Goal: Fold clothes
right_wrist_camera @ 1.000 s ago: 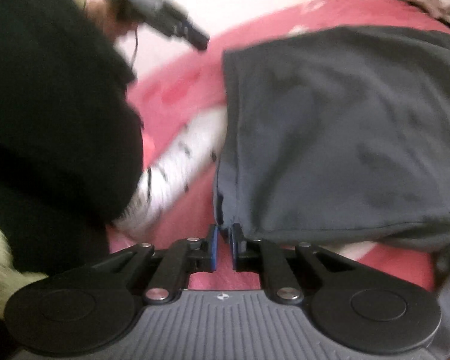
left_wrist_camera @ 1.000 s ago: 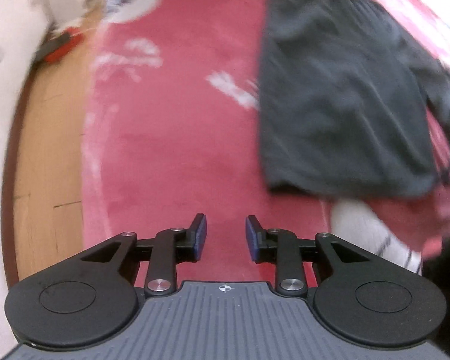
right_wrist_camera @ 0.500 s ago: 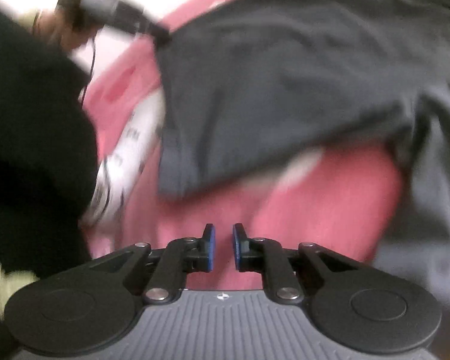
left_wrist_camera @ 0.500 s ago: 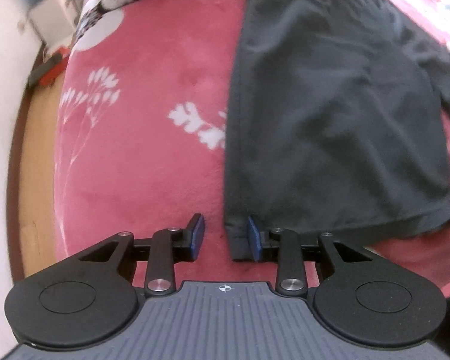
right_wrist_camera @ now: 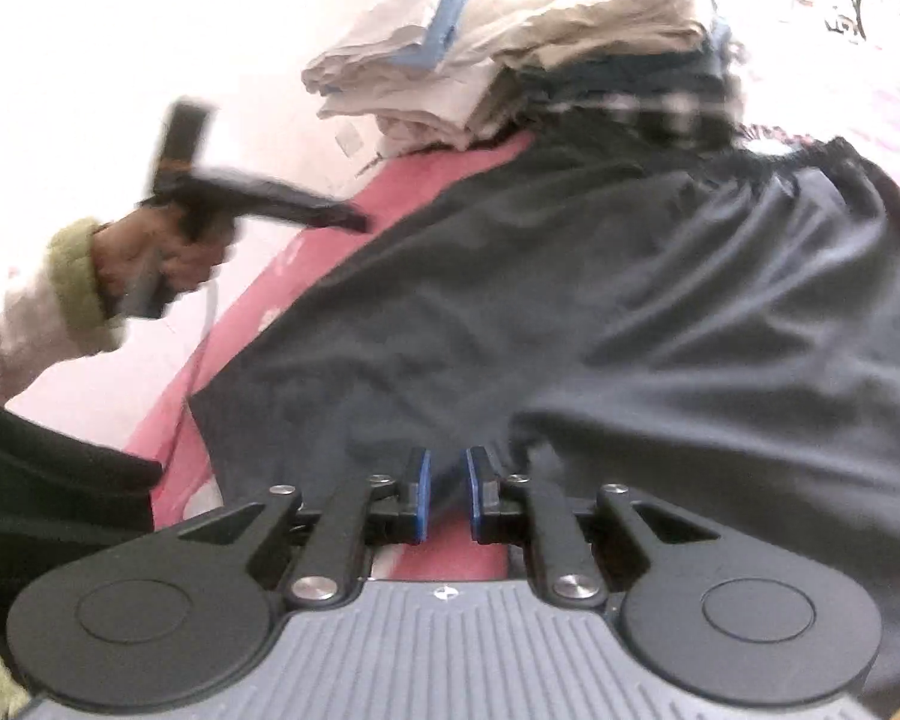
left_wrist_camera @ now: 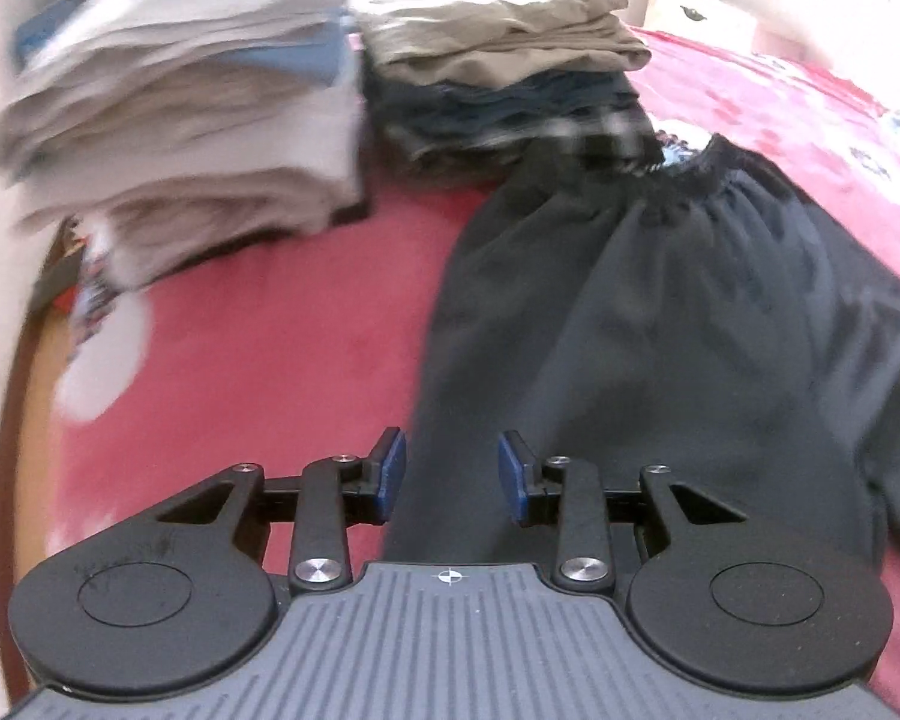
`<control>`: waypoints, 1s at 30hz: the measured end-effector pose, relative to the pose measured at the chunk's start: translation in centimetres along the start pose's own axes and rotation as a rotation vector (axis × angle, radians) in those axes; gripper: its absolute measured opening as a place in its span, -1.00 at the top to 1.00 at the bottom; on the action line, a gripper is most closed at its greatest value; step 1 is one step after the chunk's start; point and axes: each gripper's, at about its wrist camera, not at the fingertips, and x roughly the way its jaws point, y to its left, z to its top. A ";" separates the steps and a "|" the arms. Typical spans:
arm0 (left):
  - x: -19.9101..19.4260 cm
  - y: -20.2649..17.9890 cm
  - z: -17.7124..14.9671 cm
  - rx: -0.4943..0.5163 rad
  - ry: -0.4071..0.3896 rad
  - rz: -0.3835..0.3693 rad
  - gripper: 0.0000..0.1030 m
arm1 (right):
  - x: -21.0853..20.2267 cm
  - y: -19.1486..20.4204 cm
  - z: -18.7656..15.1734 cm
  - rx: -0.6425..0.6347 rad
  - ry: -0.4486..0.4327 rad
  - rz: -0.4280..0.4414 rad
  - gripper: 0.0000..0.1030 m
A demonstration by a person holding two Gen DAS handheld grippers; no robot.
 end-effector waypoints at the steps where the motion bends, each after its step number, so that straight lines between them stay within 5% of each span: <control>1: 1.0 -0.9 1.1 0.008 -0.003 0.005 0.35 | 0.7 0.2 0.3 -0.006 0.001 0.003 0.71; 9: 5.6 -5.0 4.6 0.060 -0.006 0.025 0.35 | 6.3 1.0 2.3 -0.037 0.023 -0.027 0.71; 18: 9.3 -5.8 3.7 0.083 -0.001 0.047 0.35 | 10.4 0.5 0.9 -0.069 0.136 -0.090 0.71; 30: 10.4 -4.1 3.2 0.052 -0.088 0.150 0.34 | 9.2 -1.0 -1.0 0.002 0.163 -0.074 0.80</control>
